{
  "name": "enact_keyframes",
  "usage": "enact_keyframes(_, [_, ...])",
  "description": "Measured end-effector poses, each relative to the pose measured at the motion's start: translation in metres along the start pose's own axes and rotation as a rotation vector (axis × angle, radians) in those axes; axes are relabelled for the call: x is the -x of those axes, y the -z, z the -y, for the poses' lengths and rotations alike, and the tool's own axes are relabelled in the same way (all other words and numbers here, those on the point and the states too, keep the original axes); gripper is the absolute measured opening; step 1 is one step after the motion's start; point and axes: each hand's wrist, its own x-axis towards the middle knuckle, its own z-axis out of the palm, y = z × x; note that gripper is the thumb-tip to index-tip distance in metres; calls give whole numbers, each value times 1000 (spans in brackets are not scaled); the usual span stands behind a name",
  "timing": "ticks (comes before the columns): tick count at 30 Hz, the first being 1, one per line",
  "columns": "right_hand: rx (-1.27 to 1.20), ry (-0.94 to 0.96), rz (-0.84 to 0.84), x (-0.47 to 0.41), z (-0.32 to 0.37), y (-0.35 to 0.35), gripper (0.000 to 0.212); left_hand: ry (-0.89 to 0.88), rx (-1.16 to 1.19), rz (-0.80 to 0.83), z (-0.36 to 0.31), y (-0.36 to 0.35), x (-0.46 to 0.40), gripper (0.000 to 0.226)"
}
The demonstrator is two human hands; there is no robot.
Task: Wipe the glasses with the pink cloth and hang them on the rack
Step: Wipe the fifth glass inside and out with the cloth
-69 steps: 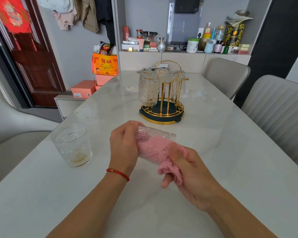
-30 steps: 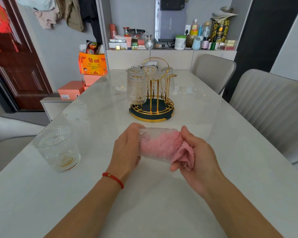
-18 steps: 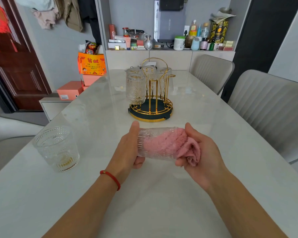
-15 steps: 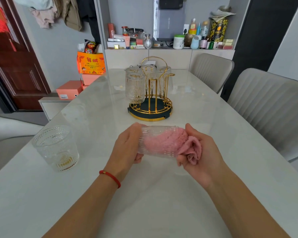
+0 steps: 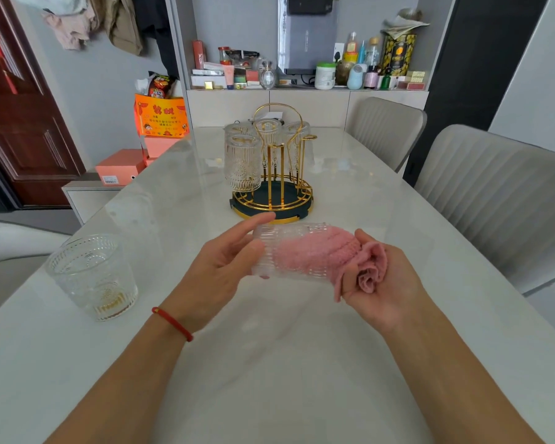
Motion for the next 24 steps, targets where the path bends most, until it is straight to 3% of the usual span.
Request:
enact_keyframes(3, [-135,-13,-18,-6,10,11,40,-72,-204,0,-1,9,-3,49])
enact_keyframes(6, [-92,115,-9,-2,21,15,47,-91,-201,-99,1,10,-3,45])
enact_keyframes(8, [23,300,-16,1,27,12,52,-52,-73,-192,3,11,-4,41])
enact_keyframes(11, [226,497,43,-2,19,7,43,144,353,-309,-2,5,-6,34])
enact_keyframes(14, [345,480,152,-8,0,2,50,312,545,-393,-10,-1,-8,34])
enact_keyframes(19, [665,489,250,-11,-42,-5,41,367,438,-357,-6,-12,-6,40])
enact_keyframes(22, [523,247,354,-11,-45,-3,60,370,371,-395,-4,-14,-7,41])
enact_keyframes(24, [536,257,346,-11,-41,0,47,348,317,-410,-6,-14,-6,42])
